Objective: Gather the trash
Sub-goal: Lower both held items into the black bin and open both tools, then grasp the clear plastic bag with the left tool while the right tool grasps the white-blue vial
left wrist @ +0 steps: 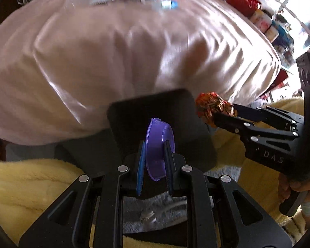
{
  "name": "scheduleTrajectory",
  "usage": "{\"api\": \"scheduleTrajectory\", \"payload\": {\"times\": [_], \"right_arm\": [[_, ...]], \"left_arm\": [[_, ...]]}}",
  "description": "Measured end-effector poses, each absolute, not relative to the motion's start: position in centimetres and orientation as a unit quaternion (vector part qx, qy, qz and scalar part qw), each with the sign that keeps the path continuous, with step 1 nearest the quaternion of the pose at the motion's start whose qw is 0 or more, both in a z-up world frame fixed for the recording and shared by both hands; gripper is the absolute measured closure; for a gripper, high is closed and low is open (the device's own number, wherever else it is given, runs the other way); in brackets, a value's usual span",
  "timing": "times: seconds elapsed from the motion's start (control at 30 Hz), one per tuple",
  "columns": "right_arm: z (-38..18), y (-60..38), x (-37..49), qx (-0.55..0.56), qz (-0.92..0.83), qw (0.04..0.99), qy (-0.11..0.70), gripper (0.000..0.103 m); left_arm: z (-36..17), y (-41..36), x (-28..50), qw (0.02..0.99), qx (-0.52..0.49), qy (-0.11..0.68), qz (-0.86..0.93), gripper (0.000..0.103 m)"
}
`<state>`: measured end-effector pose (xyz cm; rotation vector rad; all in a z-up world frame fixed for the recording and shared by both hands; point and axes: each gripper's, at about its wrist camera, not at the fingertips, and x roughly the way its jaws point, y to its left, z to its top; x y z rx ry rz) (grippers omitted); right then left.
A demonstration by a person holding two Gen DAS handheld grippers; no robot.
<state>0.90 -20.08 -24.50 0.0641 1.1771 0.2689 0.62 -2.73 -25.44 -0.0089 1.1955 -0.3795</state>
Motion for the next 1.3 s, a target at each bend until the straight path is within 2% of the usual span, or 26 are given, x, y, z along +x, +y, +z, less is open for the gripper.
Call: {"api": "scheduleTrajectory", "payload": {"times": [0.27, 0.33, 0.4, 0.53, 0.6, 0.7, 0.77, 0.83, 1.07, 1.3], "right_arm": [[-25.0, -20.2, 1.0, 0.045, 0.128, 0.813, 0.566, 0.052], [-25.0, -20.3, 1.0, 0.047, 0.126, 0.814, 0.566, 0.043], [-24.9, -20.1, 1.3, 0.049, 0.122, 0.815, 0.565, 0.034], [-24.3, -20.6, 1.7, 0.050, 0.110, 0.822, 0.557, 0.026], [-24.0, -21.1, 1.7, 0.051, 0.101, 0.827, 0.551, 0.020], [-23.0, -22.2, 2.0, 0.061, 0.093, 0.836, 0.537, 0.018], [-22.0, -22.8, 2.3, 0.070, 0.092, 0.841, 0.528, 0.017], [-20.8, -23.3, 2.6, 0.075, 0.087, 0.850, 0.514, 0.010], [-17.5, -23.4, 4.1, 0.065, 0.091, 0.874, 0.473, 0.010], [-16.9, -21.9, 6.3, 0.048, 0.104, 0.880, 0.461, 0.008]], "left_arm": [[-26.3, -3.0, 0.8, 0.803, 0.003, 0.570, -0.175, 0.086], [-26.4, -2.9, 0.9, 0.802, 0.008, 0.571, -0.173, 0.077], [-26.2, -2.8, 0.9, 0.804, 0.011, 0.569, -0.170, 0.064], [-25.5, -2.5, 1.1, 0.810, 0.018, 0.563, -0.160, 0.047], [-25.0, -2.3, 1.2, 0.815, 0.024, 0.558, -0.153, 0.031], [-24.0, -1.8, 1.4, 0.824, 0.038, 0.547, -0.141, 0.016], [-23.4, -1.3, 1.6, 0.830, 0.042, 0.541, -0.132, 0.012], [-22.7, -0.5, 1.9, 0.836, 0.041, 0.534, -0.121, 0.010], [-19.9, 2.3, 3.5, 0.856, 0.015, 0.508, -0.091, 0.009], [-17.2, 3.6, 6.6, 0.871, 0.010, 0.487, -0.061, 0.008]]}}
